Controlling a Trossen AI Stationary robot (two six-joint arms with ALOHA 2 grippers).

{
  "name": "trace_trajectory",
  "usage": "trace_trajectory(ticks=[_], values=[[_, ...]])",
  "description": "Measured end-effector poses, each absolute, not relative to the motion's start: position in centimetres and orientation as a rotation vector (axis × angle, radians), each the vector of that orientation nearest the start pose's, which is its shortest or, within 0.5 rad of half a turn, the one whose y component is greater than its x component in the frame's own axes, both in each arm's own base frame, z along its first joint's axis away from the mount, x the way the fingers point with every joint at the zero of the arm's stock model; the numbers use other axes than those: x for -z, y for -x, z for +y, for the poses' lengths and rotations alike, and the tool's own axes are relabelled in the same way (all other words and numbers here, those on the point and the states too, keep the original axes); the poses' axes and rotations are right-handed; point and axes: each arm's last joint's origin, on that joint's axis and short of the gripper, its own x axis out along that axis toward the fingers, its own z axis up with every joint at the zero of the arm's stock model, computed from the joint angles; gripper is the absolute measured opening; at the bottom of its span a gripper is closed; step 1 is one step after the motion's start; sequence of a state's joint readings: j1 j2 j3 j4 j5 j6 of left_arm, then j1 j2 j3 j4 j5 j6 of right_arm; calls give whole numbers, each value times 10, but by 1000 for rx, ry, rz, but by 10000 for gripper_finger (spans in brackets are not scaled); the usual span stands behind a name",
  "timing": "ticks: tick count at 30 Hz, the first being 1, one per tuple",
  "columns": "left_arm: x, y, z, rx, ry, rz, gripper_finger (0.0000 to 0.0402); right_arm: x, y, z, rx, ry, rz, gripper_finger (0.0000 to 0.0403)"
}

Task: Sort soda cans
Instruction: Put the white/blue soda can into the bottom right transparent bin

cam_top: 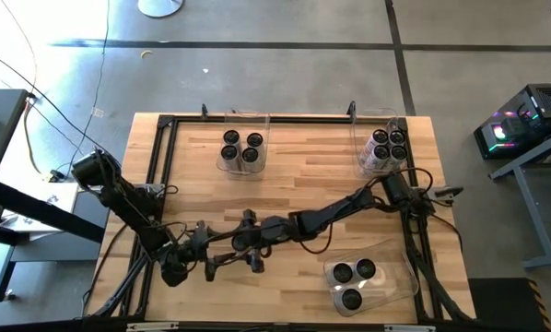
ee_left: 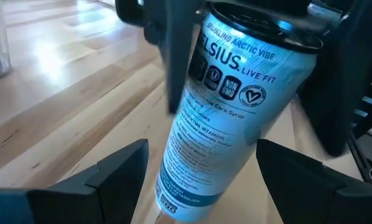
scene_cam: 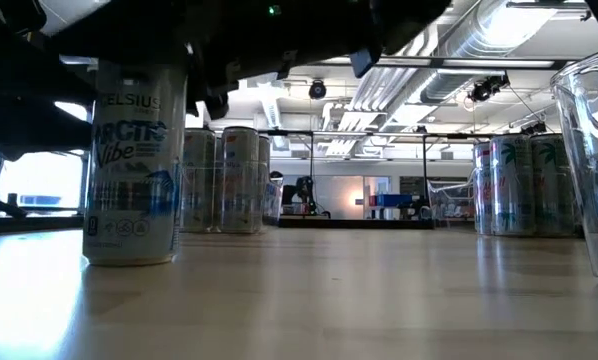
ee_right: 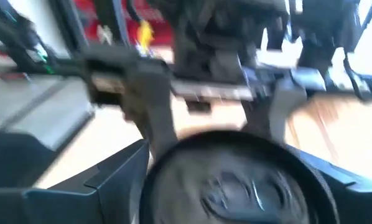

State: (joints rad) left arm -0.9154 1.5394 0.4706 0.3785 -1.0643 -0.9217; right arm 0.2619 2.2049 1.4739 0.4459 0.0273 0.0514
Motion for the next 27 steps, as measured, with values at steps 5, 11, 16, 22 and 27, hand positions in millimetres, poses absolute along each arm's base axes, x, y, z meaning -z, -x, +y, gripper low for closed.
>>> trace_trajectory(ticks=[5, 11, 16, 22, 27], values=[[-130, -168, -180, -285, 328, 272, 291, -177, -474, 128, -158, -29, 405, 245], [-130, -166, -183, -263, 330, 279, 291, -209, -462, 131, -115, -21, 412, 232], [-130, -163, -186, -250, 329, 280, 291, -253, -433, 132, 40, 43, 457, 232], [-130, -162, -187, -245, 323, 282, 291, -309, -362, 151, 141, 116, 578, 232], [-130, -163, -185, -257, 310, 281, 291, -353, -282, 164, 219, 50, 620, 232]])
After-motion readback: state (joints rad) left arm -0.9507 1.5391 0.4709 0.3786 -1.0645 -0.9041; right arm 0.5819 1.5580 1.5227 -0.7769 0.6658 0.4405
